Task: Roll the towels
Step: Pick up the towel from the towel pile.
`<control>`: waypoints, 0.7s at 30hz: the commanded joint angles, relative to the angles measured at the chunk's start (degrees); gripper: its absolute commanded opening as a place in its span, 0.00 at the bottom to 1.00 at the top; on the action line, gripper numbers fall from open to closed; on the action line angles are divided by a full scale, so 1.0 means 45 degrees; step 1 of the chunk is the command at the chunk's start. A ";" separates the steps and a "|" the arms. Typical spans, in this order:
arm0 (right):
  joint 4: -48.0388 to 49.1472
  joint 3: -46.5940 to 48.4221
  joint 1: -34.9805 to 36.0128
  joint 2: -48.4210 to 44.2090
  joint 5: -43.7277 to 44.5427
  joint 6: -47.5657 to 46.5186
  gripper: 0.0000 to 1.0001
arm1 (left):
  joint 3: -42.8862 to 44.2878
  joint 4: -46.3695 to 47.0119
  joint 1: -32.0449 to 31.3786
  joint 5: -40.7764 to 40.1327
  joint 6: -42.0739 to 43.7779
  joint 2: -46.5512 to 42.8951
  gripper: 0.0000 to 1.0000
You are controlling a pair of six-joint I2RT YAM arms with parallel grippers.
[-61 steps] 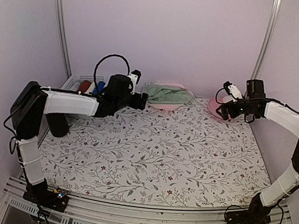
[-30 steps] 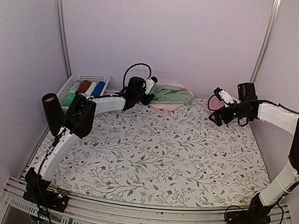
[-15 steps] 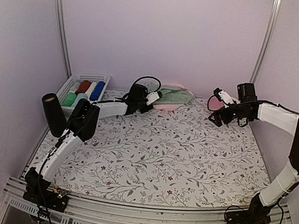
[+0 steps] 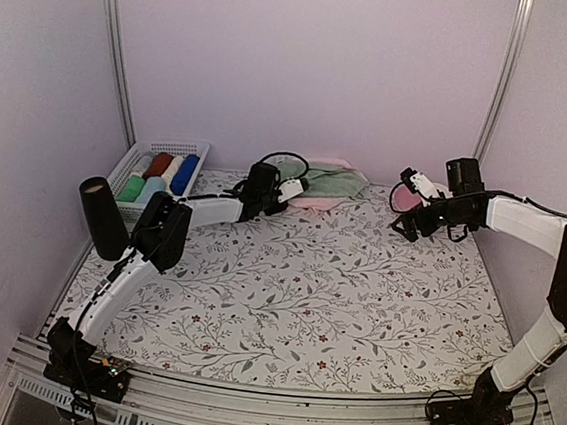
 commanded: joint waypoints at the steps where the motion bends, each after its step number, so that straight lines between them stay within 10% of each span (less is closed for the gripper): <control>1: 0.0048 -0.0156 0.0257 -0.0179 0.0139 -0.0140 0.99 | -0.0079 0.0369 -0.0141 0.0129 -0.0089 -0.0174 0.00; 21: 0.0126 -0.0138 0.0784 0.0017 0.0614 -0.0297 0.99 | -0.0521 0.0977 -0.1329 0.0364 -0.3522 -0.3725 0.00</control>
